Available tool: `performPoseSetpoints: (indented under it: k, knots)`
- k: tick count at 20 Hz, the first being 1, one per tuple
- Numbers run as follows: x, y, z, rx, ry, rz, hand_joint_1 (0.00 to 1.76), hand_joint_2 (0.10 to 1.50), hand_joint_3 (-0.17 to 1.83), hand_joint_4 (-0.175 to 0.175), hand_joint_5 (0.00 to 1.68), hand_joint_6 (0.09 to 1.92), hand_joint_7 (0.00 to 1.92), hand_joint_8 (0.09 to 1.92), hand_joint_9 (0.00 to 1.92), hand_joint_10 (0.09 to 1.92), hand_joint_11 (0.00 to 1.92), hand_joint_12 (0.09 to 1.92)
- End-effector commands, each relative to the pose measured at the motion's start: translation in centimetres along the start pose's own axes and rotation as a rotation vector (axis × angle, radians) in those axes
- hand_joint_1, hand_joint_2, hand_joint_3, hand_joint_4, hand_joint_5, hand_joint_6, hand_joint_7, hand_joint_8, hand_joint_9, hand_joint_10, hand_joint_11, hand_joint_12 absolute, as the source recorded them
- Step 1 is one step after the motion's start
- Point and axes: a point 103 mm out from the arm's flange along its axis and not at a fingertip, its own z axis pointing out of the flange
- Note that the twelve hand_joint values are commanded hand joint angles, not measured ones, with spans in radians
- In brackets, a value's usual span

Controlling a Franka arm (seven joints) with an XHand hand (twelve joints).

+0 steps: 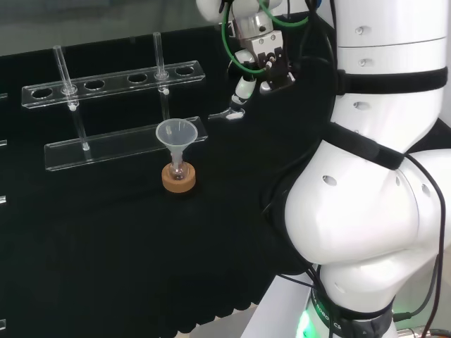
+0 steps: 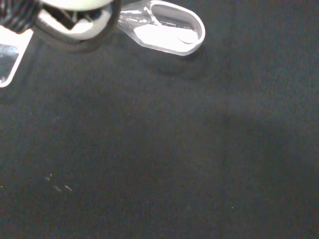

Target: Pick up the weighing funnel.

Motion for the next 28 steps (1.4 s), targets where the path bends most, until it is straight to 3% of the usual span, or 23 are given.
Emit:
performPoseSetpoints:
  k: [1,13,28]
  knots:
    - [0.6,1.4,1.3,0.018,-0.022,-0.002,0.89,0.57,0.50,-0.015,0.56,0.09,0.16,0.69,0.40,0.66,0.38,1.36]
    - [0.9,3.4,2.7,0.018,-0.113,-0.019,0.90,0.57,0.51,-0.004,0.62,0.09,0.18,0.69,0.42,0.68,0.38,1.36]
    - [0.6,5.6,3.6,0.048,-0.101,-0.023,0.91,0.57,0.53,-0.005,0.64,0.12,0.22,0.68,0.47,0.65,0.41,1.35]
